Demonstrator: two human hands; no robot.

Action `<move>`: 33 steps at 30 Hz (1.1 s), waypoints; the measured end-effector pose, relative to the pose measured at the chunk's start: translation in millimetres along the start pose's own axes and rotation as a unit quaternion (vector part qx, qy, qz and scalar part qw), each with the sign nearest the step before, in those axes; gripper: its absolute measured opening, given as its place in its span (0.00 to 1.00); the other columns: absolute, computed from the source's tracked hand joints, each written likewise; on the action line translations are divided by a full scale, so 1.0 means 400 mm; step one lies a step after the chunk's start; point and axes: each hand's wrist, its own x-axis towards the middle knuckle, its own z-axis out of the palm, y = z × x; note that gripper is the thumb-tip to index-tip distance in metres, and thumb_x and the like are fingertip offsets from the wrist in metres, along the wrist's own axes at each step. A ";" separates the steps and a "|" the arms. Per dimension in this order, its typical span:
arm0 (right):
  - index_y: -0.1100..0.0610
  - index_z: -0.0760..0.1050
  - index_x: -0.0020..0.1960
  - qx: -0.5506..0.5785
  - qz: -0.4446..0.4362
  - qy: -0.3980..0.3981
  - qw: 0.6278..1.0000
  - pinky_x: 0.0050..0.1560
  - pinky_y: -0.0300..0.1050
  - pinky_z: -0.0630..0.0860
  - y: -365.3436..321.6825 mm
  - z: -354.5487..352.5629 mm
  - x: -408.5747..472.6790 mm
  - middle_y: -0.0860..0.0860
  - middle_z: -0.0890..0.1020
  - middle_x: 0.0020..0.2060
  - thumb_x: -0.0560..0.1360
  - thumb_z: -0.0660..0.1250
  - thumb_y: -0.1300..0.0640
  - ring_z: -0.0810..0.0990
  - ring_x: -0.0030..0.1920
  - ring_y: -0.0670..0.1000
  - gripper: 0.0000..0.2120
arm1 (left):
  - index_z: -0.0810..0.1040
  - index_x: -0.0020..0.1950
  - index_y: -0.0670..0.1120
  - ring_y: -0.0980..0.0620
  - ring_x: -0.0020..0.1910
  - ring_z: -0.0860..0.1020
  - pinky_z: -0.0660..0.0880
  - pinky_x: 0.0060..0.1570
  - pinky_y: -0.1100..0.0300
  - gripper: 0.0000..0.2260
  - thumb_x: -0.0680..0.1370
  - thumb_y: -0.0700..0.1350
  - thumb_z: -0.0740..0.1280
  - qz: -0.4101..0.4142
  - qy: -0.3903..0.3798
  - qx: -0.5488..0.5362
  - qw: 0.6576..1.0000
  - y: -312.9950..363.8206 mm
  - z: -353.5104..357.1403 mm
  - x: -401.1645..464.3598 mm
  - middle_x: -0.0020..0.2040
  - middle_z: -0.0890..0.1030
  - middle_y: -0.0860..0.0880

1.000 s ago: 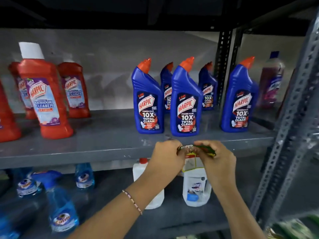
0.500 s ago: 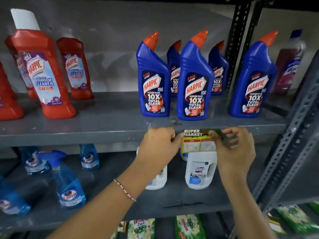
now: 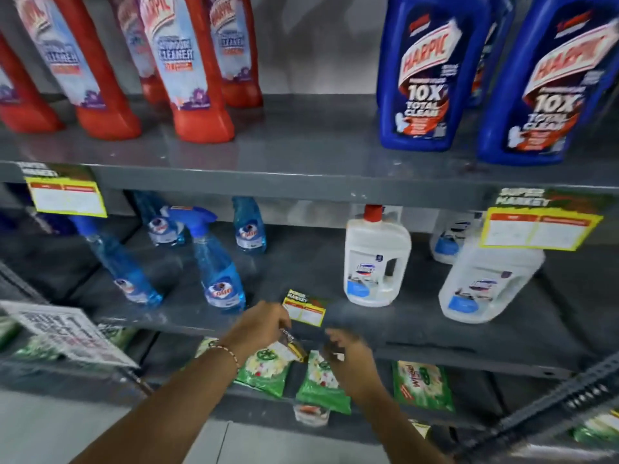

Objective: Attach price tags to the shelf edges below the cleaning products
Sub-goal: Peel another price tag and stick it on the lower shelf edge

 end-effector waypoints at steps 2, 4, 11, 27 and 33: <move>0.52 0.78 0.60 -0.046 0.010 -0.031 0.998 0.55 0.56 0.78 0.022 0.067 0.016 0.56 0.81 0.54 0.71 0.71 0.58 0.80 0.55 0.58 0.17 | 0.85 0.42 0.49 0.47 0.47 0.84 0.79 0.46 0.57 0.06 0.70 0.39 0.71 0.013 0.000 -0.029 0.999 -0.018 0.019 0.006 0.45 0.87 0.47; 0.51 0.79 0.60 -0.097 -0.007 -0.018 0.995 0.55 0.53 0.77 0.006 0.104 0.020 0.54 0.80 0.53 0.73 0.71 0.53 0.78 0.55 0.56 0.16 | 0.86 0.44 0.47 0.49 0.46 0.84 0.78 0.46 0.61 0.07 0.72 0.38 0.69 0.024 0.005 -0.064 0.998 -0.038 0.036 0.010 0.45 0.87 0.46; 0.37 0.82 0.41 -0.040 0.001 -0.008 0.999 0.50 0.41 0.77 -0.116 0.218 -0.003 0.33 0.83 0.39 0.71 0.74 0.56 0.82 0.46 0.42 0.13 | 0.86 0.44 0.46 0.61 0.29 0.79 0.74 0.28 0.72 0.08 0.73 0.36 0.69 0.017 0.044 -0.196 0.979 -0.229 0.052 -0.050 0.36 0.85 0.50; 0.50 0.78 0.37 -0.219 -0.133 0.060 0.965 0.45 0.46 0.65 -0.374 0.673 0.127 0.47 0.85 0.35 0.69 0.70 0.54 0.81 0.39 0.52 0.02 | 0.81 0.41 0.39 0.52 0.32 0.76 0.69 0.32 0.72 0.06 0.68 0.30 0.69 -0.110 0.171 -0.230 0.952 -0.696 -0.018 -0.104 0.37 0.84 0.44; 0.51 0.77 0.36 -0.267 -0.179 0.086 0.943 0.44 0.46 0.64 -0.370 0.679 0.132 0.47 0.82 0.33 0.69 0.71 0.53 0.79 0.37 0.52 0.05 | 0.69 0.34 0.46 0.44 0.32 0.77 0.67 0.33 0.59 0.12 0.75 0.38 0.68 -0.094 0.187 -0.229 0.951 -0.699 -0.012 -0.086 0.30 0.78 0.43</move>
